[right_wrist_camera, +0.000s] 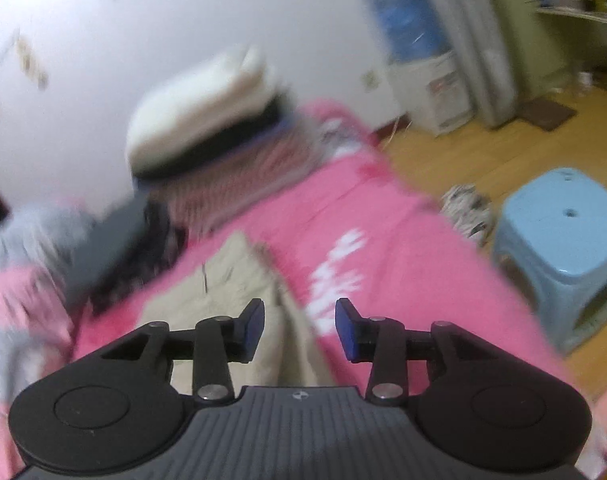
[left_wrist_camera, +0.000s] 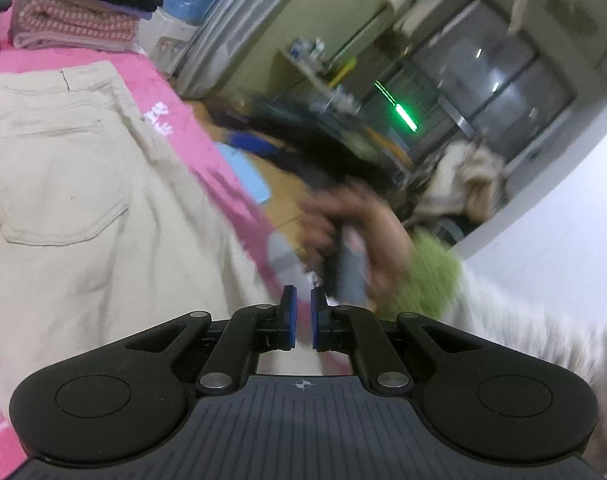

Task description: Fold clothes

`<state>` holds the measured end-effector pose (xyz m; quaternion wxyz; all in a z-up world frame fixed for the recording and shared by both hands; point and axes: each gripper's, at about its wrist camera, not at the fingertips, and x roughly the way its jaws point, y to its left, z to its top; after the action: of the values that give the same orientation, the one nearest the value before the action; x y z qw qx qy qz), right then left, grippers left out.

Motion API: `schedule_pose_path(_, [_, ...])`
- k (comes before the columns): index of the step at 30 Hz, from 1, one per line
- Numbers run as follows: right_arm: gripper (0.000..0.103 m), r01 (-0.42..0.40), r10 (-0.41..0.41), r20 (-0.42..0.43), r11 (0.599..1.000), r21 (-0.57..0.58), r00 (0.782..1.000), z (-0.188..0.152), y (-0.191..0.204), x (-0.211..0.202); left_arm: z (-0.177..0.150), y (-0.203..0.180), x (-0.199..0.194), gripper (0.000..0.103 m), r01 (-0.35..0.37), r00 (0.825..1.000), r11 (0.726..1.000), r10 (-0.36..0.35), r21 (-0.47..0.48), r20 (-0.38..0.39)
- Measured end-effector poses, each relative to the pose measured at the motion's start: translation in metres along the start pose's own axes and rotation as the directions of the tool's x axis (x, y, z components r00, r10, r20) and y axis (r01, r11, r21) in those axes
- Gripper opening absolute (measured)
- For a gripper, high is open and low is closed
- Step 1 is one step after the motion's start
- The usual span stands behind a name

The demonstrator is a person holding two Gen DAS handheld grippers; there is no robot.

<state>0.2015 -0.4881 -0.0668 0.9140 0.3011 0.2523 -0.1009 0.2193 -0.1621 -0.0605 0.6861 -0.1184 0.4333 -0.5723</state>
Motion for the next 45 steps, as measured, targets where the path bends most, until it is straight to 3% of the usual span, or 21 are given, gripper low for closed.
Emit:
schedule_pose_path(3, [0.042, 0.039, -0.046, 0.115, 0.997, 0.059, 0.992, -0.005, -0.029, -0.072, -0.001, 0.007, -0.005, 0.005, 0.027, 0.999, 0.999, -0.026, -0.027, 0.037])
schedule_pose_path(5, [0.042, 0.049, -0.061, 0.129, 0.995, 0.091, 0.99, -0.009, -0.042, -0.119, -0.003, 0.011, -0.004, 0.005, 0.027, 0.999, 0.998, -0.024, -0.053, 0.044])
schedule_pose_path(9, [0.042, 0.016, -0.017, 0.041, 1.0, 0.026, 0.999, -0.017, -0.038, -0.172, -0.01, 0.016, -0.003, 0.006, -0.009, 1.0, 0.996, 0.011, -0.089, 0.022])
schedule_pose_path(11, [0.042, -0.084, 0.084, -0.049, 0.996, 0.009, 0.995, -0.021, -0.028, -0.181, -0.014, 0.021, -0.012, 0.011, -0.037, 0.999, 0.994, 0.037, -0.104, -0.005])
schedule_pose_path(13, [0.042, -0.151, 0.152, -0.175, 0.988, 0.019, 0.973, -0.03, -0.016, -0.172, -0.017, 0.027, -0.023, 0.017, -0.086, 0.996, 0.988, 0.08, -0.126, -0.05])
schedule_pose_path(17, [0.042, -0.109, 0.079, -0.356, 0.992, -0.067, 0.931, -0.054, 0.017, -0.128, -0.022, 0.029, -0.055, 0.023, -0.213, 0.974, 0.972, 0.203, -0.103, -0.096])
schedule_pose_path(21, [0.042, -0.026, 0.004, -0.382, 0.998, -0.054, 0.924, -0.073, 0.02, -0.097, -0.035, 0.024, -0.078, 0.039, -0.362, 0.927, 0.932, 0.356, -0.027, -0.121])
schedule_pose_path(23, [0.042, 0.016, -0.033, -0.393, 0.999, -0.047, 0.919, -0.082, 0.021, -0.082, -0.043, 0.025, -0.08, 0.053, -0.416, 0.902, 0.909, 0.41, -0.026, -0.136])
schedule_pose_path(24, [0.042, 0.037, -0.052, -0.398, 0.998, -0.044, 0.916, -0.087, 0.021, -0.075, -0.047, 0.026, -0.077, 0.055, -0.448, 0.887, 0.893, 0.439, -0.035, -0.143])
schedule_pose_path(28, [0.041, 0.065, -0.06, -0.4, 0.998, -0.002, 0.915, -0.095, 0.013, -0.061, -0.058, 0.034, -0.065, 0.056, -0.56, 0.823, 0.826, 0.546, -0.061, -0.154])
schedule_pose_path(30, [0.036, 0.046, -0.044, -0.398, 0.999, -0.003, 0.916, -0.095, 0.011, -0.061, -0.062, 0.037, -0.061, 0.056, -0.594, 0.802, 0.8, 0.579, -0.088, -0.148])
schedule_pose_path(31, [0.032, 0.041, -0.042, -0.391, 0.999, -0.011, 0.919, -0.095, 0.01, -0.06, -0.064, 0.039, -0.057, 0.056, -0.606, 0.793, 0.789, 0.589, -0.1, -0.153])
schedule_pose_path(32, [0.021, 0.045, -0.046, -0.385, 0.999, -0.012, 0.922, -0.095, 0.009, -0.058, -0.065, 0.041, -0.054, 0.056, -0.617, 0.785, 0.779, 0.599, -0.112, -0.159])
schedule_pose_path(35, [0.005, 0.047, -0.037, -0.377, 0.999, 0.018, 0.925, -0.096, 0.003, -0.05, -0.065, 0.04, -0.047, 0.056, -0.628, 0.777, 0.768, 0.611, -0.125, -0.152])
schedule_pose_path(45, [0.001, 0.041, -0.047, -0.281, 0.999, -0.025, 0.959, -0.085, 0.006, -0.061, -0.059, 0.032, -0.04, 0.055, -0.638, 0.769, 0.759, 0.619, -0.132, -0.16])
